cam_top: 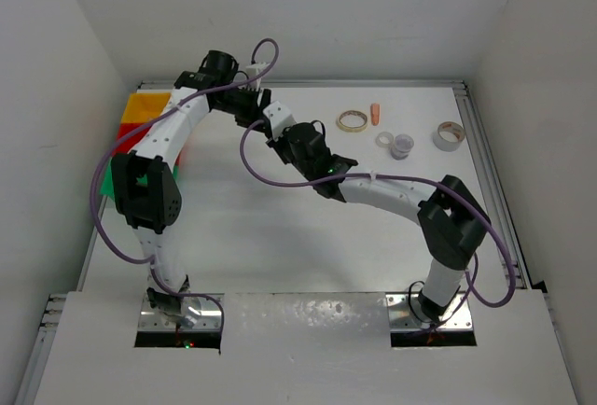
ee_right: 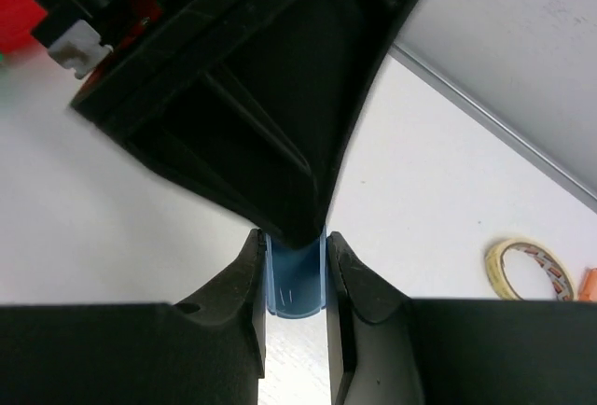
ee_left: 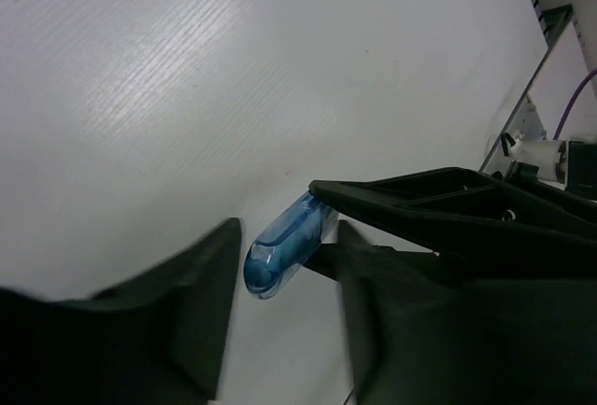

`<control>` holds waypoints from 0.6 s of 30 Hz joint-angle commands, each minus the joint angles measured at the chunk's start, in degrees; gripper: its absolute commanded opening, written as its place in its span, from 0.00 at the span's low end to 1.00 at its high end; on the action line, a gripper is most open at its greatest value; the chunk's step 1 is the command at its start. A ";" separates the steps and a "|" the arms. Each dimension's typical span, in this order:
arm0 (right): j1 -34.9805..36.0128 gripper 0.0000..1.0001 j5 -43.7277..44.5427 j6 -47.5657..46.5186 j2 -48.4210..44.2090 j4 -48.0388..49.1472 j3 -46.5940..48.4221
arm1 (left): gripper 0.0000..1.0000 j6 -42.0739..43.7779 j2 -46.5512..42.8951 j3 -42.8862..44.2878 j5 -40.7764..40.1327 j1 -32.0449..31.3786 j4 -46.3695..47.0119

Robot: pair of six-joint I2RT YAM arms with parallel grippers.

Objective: Sort the stationery into containers
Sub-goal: Pick up the stationery from the center of the board, then place the stationery in the storage box.

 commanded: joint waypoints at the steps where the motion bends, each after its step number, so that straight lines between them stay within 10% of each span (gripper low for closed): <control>1: 0.70 0.00 -1.36 1.85 0.00 4.30 2.81 | 0.32 0.00 -1.97 0.00 1.33 -0.69 1.51; 6: 0.62 0.00 -1.36 2.48 0.09 4.74 2.99 | 0.00 0.26 -1.89 -0.09 0.53 -0.35 0.90; 10: 0.62 0.00 -1.89 2.74 0.44 4.39 3.08 | 0.00 0.26 -1.80 0.09 0.62 0.01 0.90; 12: 0.44 0.29 -1.80 2.74 0.61 4.04 3.08 | 0.00 0.17 -1.80 0.26 -0.43 0.36 0.98; 14: 0.27 0.87 -1.11 2.92 0.44 3.69 2.73 | 0.00 0.00 -1.45 1.05 -1.74 2.45 1.07; 18: -1.31 0.99 0.30 7.04 -2.02 1.76 1.59 | 0.00 0.00 0.57 5.88 -4.38 11.32 1.07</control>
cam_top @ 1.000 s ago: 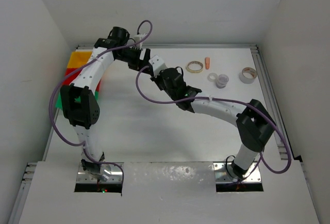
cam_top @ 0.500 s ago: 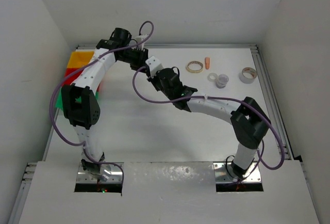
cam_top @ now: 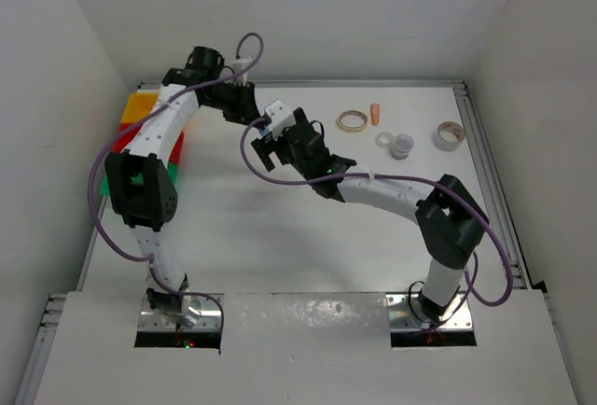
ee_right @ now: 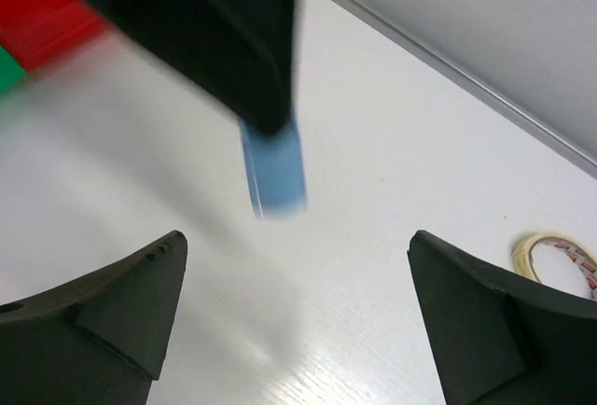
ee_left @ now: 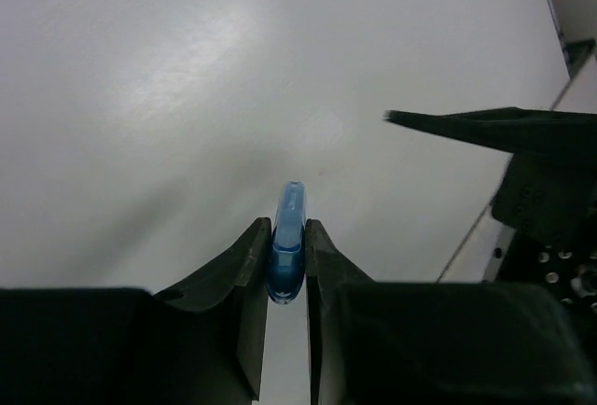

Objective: Sort the stationery into containers
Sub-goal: Place the stationery in the storage box.

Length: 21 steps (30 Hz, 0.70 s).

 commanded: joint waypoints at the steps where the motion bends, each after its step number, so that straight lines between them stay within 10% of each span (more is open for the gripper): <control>1: -1.84 0.99 1.44 5.27 -3.27 1.36 -0.14 | 0.00 0.00 0.96 6.21 -3.10 9.35 2.42; 7: -4.91 0.99 4.34 10.81 -6.61 1.28 -6.47 | 0.00 -3.70 12.28 19.71 -6.07 27.45 7.70; 21: -6.68 0.99 8.39 13.02 -2.66 -6.11 -4.02 | 0.00 -2.91 24.25 23.45 -14.88 32.13 20.18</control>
